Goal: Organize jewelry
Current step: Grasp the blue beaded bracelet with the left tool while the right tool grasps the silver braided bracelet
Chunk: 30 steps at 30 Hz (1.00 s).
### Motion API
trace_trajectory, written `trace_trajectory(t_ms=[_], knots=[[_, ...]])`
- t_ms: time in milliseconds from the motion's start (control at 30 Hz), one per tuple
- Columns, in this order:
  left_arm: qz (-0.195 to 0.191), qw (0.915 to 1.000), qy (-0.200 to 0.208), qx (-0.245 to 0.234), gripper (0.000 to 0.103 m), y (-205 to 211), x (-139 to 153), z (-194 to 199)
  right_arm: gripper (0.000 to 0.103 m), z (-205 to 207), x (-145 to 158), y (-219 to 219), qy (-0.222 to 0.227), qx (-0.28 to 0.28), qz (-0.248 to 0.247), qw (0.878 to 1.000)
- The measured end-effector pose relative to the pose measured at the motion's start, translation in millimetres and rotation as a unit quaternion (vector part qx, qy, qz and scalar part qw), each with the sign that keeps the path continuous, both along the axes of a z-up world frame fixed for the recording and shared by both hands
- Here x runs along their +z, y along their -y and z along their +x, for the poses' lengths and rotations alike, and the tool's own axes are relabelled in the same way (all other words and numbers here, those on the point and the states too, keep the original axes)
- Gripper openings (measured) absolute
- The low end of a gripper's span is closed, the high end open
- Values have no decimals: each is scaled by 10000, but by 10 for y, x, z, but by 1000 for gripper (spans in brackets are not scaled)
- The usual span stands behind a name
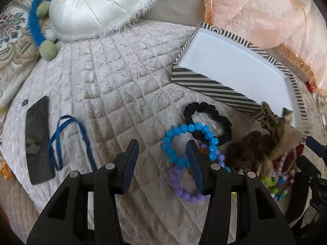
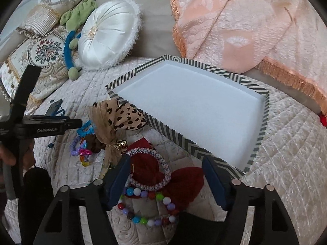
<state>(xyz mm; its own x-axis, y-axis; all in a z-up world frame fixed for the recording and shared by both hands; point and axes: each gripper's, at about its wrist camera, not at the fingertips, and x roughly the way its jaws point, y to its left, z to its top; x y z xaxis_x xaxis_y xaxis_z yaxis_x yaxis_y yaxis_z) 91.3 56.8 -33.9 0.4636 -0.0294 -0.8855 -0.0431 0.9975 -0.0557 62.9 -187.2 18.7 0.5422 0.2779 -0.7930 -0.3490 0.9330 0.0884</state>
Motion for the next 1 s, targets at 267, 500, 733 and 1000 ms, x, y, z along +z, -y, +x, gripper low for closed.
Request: trace_trajectory(t_ms=[267, 500, 733, 1000], knots=[[10, 9997, -197, -157, 45, 6, -223, 157, 20, 122, -216, -19, -325, 179, 176, 9992], [-120, 9995, -89, -271, 8, 29, -118, 100, 7, -49, -33, 83, -141, 104, 513, 9985], [-311, 9987, 249, -304, 7, -2, 239, -53, 7, -229, 241, 193, 154, -59, 777, 9968], [-267, 9978, 519, -317, 7, 38, 550, -175, 7, -364, 486, 212, 378, 22, 849, 9957]])
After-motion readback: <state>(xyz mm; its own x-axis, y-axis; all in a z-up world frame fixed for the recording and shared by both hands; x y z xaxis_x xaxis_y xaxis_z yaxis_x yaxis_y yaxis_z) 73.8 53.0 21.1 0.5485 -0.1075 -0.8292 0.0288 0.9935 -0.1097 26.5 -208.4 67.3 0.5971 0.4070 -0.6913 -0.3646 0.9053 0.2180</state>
